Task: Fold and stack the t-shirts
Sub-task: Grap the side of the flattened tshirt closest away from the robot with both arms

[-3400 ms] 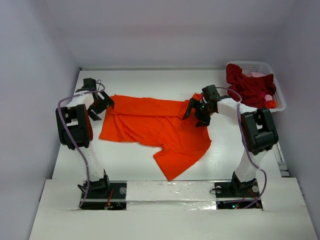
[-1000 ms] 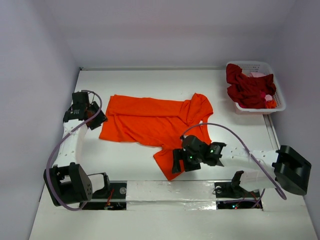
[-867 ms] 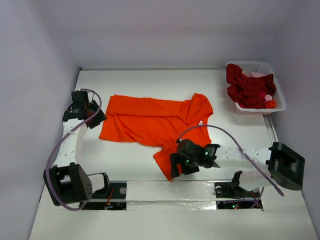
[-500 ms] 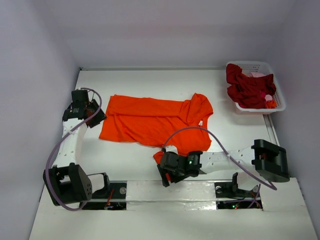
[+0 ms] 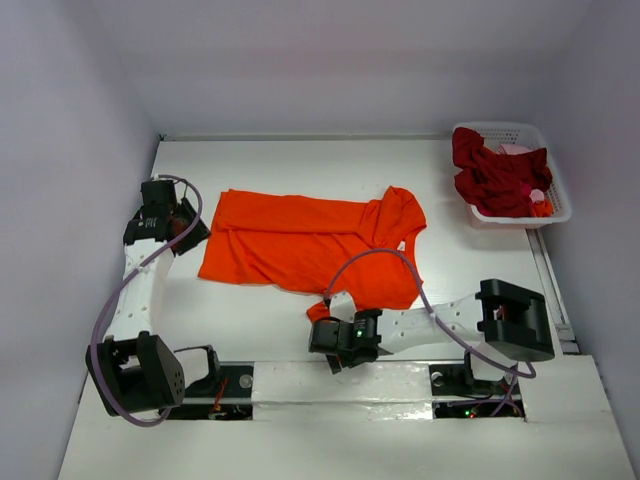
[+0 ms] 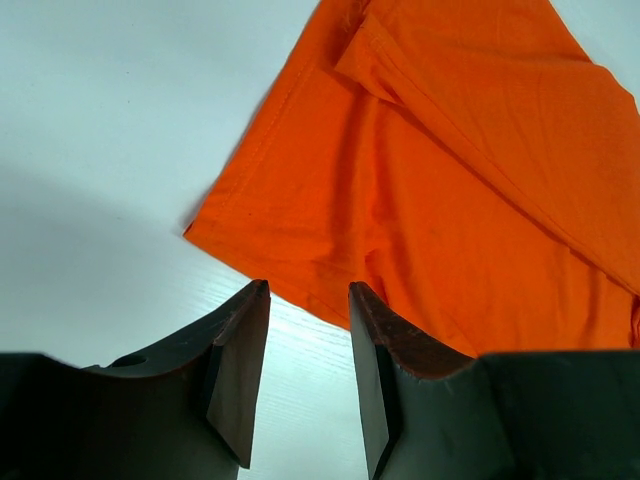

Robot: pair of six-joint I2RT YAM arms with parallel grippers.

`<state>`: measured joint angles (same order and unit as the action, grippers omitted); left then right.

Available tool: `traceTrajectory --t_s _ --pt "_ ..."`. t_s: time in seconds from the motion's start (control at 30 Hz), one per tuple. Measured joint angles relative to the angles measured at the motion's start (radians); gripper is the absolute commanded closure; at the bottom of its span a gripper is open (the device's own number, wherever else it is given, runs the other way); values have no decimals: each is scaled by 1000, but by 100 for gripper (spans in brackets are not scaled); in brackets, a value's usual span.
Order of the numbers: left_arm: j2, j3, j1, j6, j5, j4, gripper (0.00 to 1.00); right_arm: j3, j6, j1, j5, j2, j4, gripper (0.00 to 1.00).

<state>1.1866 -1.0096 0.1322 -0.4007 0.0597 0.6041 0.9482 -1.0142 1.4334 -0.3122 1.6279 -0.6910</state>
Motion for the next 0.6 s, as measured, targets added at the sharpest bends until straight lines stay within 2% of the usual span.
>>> traceTrajectory --t_s 0.6 --pt "0 -13 0 0 -5 6 66 88 -17 61 -97 35 -111 29"
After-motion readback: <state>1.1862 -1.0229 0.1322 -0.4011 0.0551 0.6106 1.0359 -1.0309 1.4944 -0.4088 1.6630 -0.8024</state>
